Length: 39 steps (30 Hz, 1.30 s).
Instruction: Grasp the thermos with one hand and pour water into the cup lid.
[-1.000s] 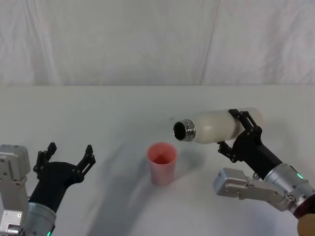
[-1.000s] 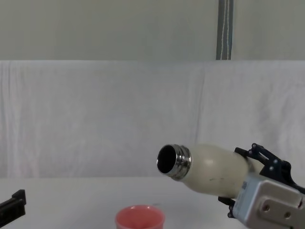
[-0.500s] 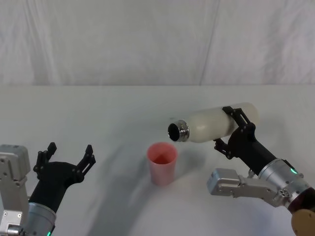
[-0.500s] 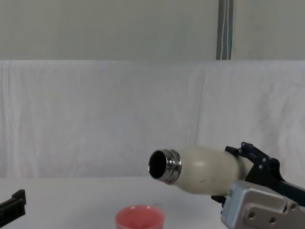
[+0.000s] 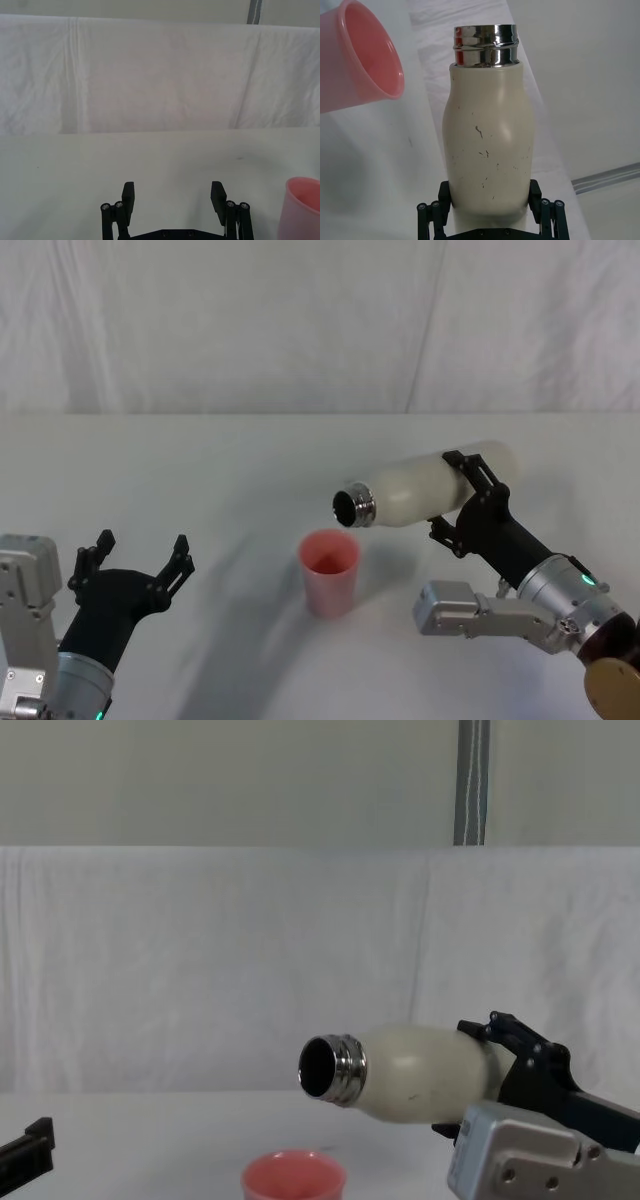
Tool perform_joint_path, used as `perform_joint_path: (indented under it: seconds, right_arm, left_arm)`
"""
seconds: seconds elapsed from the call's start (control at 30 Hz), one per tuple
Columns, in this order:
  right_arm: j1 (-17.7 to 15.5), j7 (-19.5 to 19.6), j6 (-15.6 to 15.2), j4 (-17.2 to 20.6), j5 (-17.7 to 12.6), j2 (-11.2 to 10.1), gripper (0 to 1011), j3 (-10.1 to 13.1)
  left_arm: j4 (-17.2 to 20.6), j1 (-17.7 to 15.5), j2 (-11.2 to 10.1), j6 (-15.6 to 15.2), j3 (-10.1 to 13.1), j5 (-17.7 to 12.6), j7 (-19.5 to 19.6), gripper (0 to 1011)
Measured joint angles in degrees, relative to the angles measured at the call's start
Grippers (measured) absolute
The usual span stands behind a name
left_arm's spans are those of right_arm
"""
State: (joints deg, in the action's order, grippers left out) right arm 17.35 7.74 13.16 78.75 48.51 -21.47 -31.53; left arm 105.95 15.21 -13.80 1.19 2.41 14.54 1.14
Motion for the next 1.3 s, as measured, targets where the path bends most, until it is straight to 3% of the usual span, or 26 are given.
perform_joint_path:
  seconds: [0.5,1.3]
  right_arm:
    - [2.07,1.12,0.34,-1.32,1.64,-0.26,953,-1.75]
    - [4.07,2.40,-1.28,-2.89,3.24,-0.74,953,-2.43]
  left_arm:
    - [0.00,0.00,0.00,0.00,0.00,0.00,0.00,1001]
    - [0.00,0.00,0.00,0.00,0.00,0.00,0.00,1001]
